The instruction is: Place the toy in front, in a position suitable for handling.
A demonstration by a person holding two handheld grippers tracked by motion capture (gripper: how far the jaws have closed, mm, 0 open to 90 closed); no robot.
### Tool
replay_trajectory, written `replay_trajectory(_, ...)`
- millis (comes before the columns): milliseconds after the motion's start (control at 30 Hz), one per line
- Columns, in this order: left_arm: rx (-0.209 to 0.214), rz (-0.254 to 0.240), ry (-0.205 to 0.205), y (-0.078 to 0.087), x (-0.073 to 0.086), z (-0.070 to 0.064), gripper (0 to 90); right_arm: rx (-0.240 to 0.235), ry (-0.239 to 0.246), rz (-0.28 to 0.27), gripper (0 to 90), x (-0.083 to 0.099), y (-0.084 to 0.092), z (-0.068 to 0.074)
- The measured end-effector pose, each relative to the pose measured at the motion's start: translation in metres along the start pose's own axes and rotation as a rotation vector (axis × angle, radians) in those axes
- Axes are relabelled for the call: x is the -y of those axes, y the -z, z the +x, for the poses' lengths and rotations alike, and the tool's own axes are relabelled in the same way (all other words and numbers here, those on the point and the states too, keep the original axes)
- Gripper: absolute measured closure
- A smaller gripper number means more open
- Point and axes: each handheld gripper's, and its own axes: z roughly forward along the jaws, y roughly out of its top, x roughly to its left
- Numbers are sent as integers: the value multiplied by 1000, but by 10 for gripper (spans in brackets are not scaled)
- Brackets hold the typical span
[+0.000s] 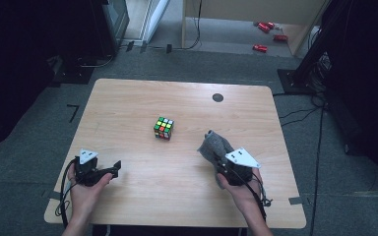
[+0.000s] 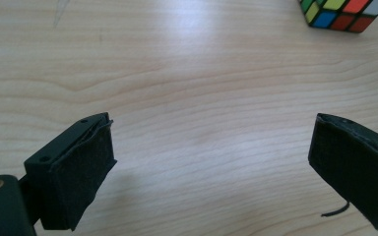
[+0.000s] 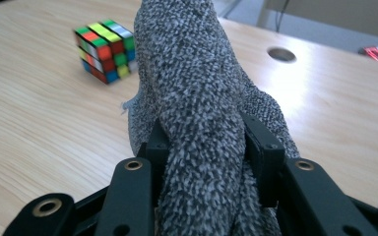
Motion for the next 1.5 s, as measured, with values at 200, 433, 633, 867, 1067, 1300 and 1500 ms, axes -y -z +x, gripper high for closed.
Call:
replay_trajectory(200, 34, -2, -12, -8, -8, -14, 34, 48, -26, 42, 624, 24, 3, -23)
replay_trajectory(433, 65, -4, -48, -19, -22, -31, 35, 100, -31, 85, 619, 42, -5, -40)
replay_trajectory(633, 78, 4, -71, -34, -28, -47, 34, 118, -50, 105, 612, 49, -9, -47)
replay_trajectory(867, 78, -3, -97, -45, -38, -61, 34, 106, -75, 138, 576, 58, -16, -52)
replay_trajectory(1067, 84, -1, -131, -53, -48, -71, 35, 58, -85, 157, 378, 60, -19, -53)
replay_trajectory(1300, 83, -3, -154, -68, -56, -80, 37, 48, -67, 153, 301, 58, -17, -50)
replay_trajectory(1500, 90, -10, -170, -83, -65, -93, 40, 47, -65, 141, 257, 56, -14, -49)
